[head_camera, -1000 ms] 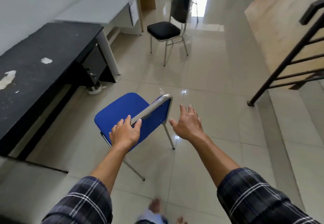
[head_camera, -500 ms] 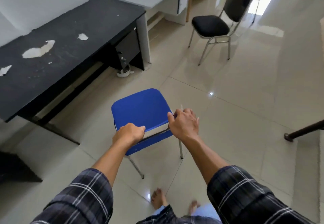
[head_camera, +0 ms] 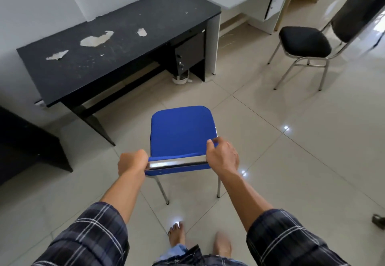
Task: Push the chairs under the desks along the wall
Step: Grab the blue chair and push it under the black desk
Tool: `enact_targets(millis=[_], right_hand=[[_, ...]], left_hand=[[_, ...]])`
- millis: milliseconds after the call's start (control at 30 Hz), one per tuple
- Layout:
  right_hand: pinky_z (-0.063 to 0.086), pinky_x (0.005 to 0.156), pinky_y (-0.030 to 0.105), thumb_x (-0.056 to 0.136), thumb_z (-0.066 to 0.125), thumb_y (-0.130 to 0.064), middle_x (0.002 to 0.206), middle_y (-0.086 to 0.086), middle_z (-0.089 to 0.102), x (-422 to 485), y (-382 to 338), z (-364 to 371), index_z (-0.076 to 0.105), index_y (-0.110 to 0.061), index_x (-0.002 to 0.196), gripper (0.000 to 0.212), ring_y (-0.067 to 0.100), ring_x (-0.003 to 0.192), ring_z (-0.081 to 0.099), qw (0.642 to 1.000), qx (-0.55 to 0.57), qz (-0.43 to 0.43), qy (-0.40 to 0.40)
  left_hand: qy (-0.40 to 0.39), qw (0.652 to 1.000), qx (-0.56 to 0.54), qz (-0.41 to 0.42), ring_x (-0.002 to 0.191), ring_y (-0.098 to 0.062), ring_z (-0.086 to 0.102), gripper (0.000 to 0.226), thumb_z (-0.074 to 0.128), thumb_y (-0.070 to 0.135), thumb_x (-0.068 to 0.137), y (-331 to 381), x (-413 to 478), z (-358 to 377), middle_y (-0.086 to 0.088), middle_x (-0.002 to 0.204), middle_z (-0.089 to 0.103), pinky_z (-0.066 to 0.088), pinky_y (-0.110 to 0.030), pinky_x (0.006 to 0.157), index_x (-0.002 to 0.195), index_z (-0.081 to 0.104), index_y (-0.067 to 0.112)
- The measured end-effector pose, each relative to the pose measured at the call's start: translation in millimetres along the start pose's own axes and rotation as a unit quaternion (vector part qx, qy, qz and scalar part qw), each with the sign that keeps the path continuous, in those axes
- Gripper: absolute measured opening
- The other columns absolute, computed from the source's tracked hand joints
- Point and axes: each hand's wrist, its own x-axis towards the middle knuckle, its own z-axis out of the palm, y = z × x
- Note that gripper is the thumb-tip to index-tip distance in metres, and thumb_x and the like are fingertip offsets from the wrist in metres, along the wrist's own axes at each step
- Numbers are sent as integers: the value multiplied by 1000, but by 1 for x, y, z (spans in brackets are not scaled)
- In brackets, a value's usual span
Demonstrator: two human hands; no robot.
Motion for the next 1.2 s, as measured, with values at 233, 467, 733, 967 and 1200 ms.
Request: enact_targets(millis=[233,467,733,967,1200], right_hand=[[54,83,43,83,56,-20,130,14,59,20,4,-9,55,-8,130,49,32,101,62,909,301,287,27],[59,80,50,86,47,-5,111,13,62,30,15,-13,54,-7,114,29,33,94,68,781,486,387,-70],[58,90,57,91,64,-16,100,22,64,29,29,-19,55,1,111,27,43,100,68,690,558,429,-169],[54,98,54,88,59,-4,101,21,63,38,30,-18,55,2,103,17,38,110,65,678,569,422,-195],[55,96,57,82,50,2,117,20,67,41,31,-5,55,-1,117,36,40,116,67,677,577,423,-171]], left_hand=[[-79,944,-248,-205,67,-30,55,3,53,10,80,1,-16,-11,-13,83,57,53,-49,79,78,55,10],[-122,890,-358,-255,75,-39,63,16,62,10,83,-2,-18,-15,-18,92,63,53,-55,73,99,62,9],[-93,867,-397,-288,89,-39,69,10,57,-5,76,1,-15,-12,-16,103,64,58,-51,83,81,60,3],[-127,870,-367,-304,89,-43,69,25,58,-7,75,0,-3,-22,-20,106,65,58,-56,77,95,66,5],[-147,864,-379,-297,93,-39,65,10,51,-9,83,3,8,-23,-20,101,60,54,-55,77,87,55,0]])
